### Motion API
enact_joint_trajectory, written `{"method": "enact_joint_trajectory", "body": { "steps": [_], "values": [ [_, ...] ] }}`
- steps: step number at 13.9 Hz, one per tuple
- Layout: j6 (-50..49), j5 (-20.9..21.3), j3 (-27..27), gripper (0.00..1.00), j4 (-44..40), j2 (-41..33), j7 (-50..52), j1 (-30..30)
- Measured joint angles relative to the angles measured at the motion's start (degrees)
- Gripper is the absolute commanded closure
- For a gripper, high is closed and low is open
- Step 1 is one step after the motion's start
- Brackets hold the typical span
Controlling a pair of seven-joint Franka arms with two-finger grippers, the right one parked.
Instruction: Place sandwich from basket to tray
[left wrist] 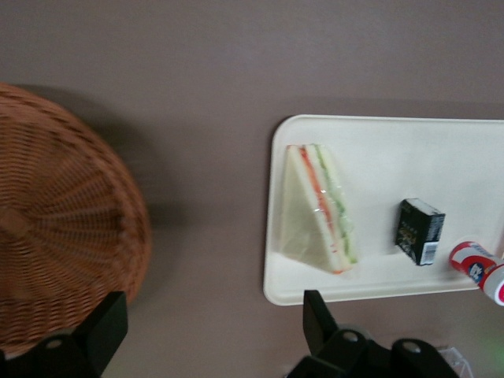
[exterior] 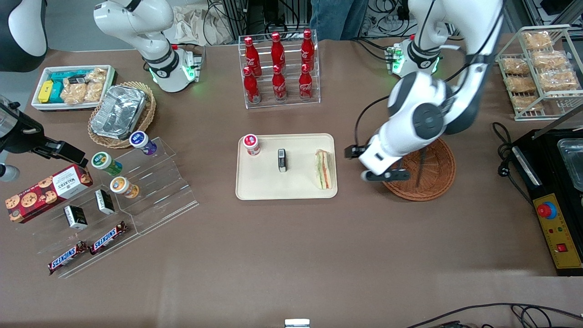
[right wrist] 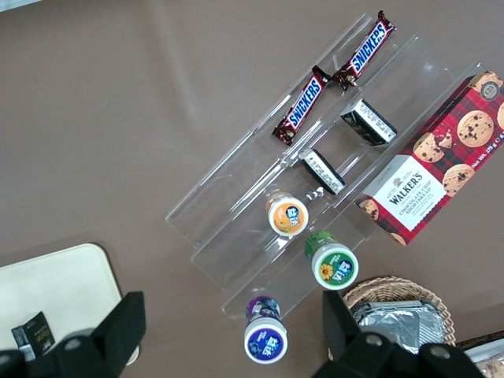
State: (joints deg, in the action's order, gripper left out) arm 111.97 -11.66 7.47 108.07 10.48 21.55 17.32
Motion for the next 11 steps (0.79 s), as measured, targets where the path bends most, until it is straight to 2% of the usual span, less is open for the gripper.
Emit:
{"method": "enact_joint_trajectory", "body": {
  "steps": [4, 5, 11],
  "values": [
    [-7.6, 10.2, -0.1, 0.01, -0.4, -6.4, -2.2, -4.8],
    [-10.1, 11.6, -0.1, 0.01, -0.5, -8.3, -3.5, -6.2],
    [-24.2, 12.8, -0.4, 0.01, -6.5, -14.1, -15.3, -16.7]
  ]
}}
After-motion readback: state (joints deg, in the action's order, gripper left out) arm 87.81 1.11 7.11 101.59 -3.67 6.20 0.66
